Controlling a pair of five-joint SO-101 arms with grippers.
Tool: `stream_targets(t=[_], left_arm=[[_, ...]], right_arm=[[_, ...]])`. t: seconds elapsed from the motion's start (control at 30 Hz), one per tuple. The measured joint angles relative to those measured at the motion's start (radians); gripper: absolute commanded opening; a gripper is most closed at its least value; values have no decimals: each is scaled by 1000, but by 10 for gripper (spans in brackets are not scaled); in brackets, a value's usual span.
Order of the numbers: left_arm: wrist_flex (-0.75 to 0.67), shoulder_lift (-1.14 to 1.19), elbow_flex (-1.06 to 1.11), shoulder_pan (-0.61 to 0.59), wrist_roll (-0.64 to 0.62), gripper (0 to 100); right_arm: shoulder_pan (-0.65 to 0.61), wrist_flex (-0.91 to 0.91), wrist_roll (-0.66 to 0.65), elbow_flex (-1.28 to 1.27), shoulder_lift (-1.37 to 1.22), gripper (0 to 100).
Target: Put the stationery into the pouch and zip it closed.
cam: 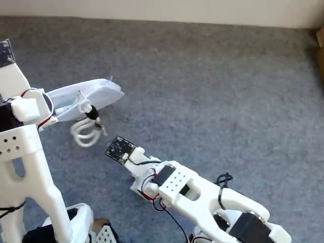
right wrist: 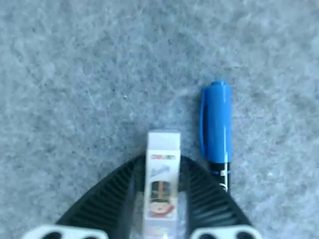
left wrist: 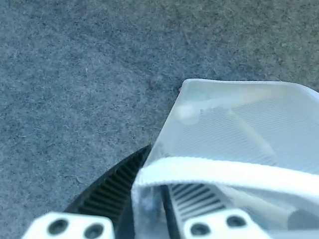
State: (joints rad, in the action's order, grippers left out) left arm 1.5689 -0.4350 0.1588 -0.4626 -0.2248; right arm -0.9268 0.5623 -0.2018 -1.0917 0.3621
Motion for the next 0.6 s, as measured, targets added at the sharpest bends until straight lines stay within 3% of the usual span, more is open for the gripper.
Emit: stream_targets(t=[0.27,0.6], left_arm=[[0,0,0,0,0,10],[0,0,5,0,0,10]], right_arm=[[0,0,-86,0,0,5],[0,236,-95,63,2,9]])
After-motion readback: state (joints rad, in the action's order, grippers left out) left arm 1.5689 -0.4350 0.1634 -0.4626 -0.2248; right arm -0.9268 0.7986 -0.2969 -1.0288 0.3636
